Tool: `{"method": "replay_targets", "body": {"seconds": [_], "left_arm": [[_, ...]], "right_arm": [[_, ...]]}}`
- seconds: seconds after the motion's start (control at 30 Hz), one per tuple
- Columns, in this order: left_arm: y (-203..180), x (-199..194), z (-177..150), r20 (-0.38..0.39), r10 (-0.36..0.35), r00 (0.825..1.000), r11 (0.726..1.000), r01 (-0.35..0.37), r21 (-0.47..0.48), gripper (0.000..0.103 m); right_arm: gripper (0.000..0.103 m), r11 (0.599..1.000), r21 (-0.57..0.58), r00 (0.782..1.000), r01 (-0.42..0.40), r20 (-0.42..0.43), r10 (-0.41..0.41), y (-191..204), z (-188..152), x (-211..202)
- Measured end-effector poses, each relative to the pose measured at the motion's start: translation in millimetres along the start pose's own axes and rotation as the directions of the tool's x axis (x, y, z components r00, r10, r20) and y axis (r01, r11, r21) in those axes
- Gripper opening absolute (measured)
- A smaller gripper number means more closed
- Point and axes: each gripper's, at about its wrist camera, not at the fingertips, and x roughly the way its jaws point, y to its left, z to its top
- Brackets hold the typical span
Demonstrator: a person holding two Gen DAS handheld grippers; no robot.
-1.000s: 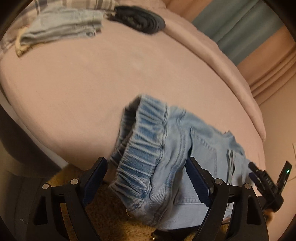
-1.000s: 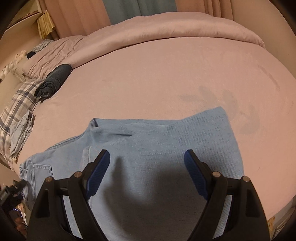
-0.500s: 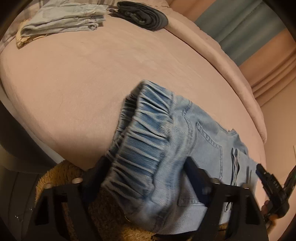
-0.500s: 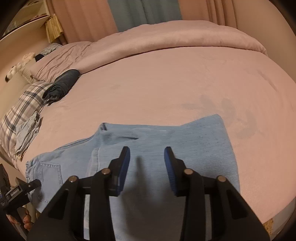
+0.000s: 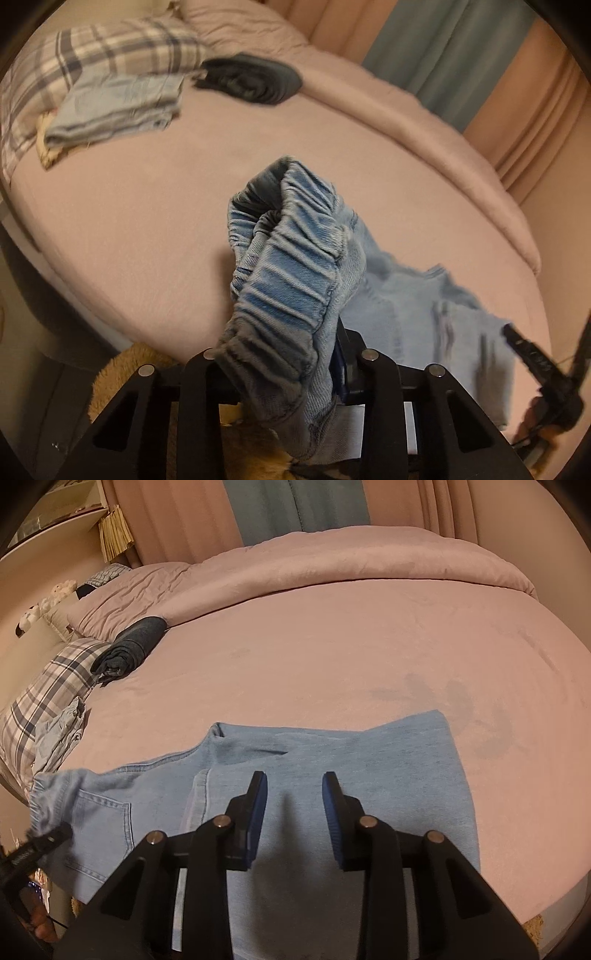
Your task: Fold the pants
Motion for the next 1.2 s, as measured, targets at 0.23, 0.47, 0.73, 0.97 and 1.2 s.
{"method": "replay_targets", "body": {"seconds": [0.23,0.47,0.73,0.97,1.2], "left_arm": [[-63,-37,9,0.098,-0.105,0.99,0.985,0.09,0.149,0.031],[-126,-40,6,0.067,-0.214,0.974,0.937,0.186,0.295,0.03],[-188,-11,-16,-0.04,-0.263,0.964,0.875,0.255,0.411,0.029],[-224,14,-33,-0.099,-0.229,0.968,0.836,0.248,0.489,0.029],[-240,55,-51,-0.262,-0.228,0.938,0.824,0.329,0.461,0.029]], "right_arm": [[0.032,1.0,0.029,1.0,0.0,0.021,0.0,-7,1,-8],[0.032,0.998,0.059,0.999,0.004,0.054,-0.007,-21,3,-22],[0.032,0.991,0.136,0.995,0.005,0.096,-0.018,-52,3,-41],[0.032,0.976,0.217,0.993,0.016,0.109,-0.04,-86,-1,-53],[0.048,0.97,0.237,0.995,-0.051,0.092,0.03,-106,-5,-54]]}}
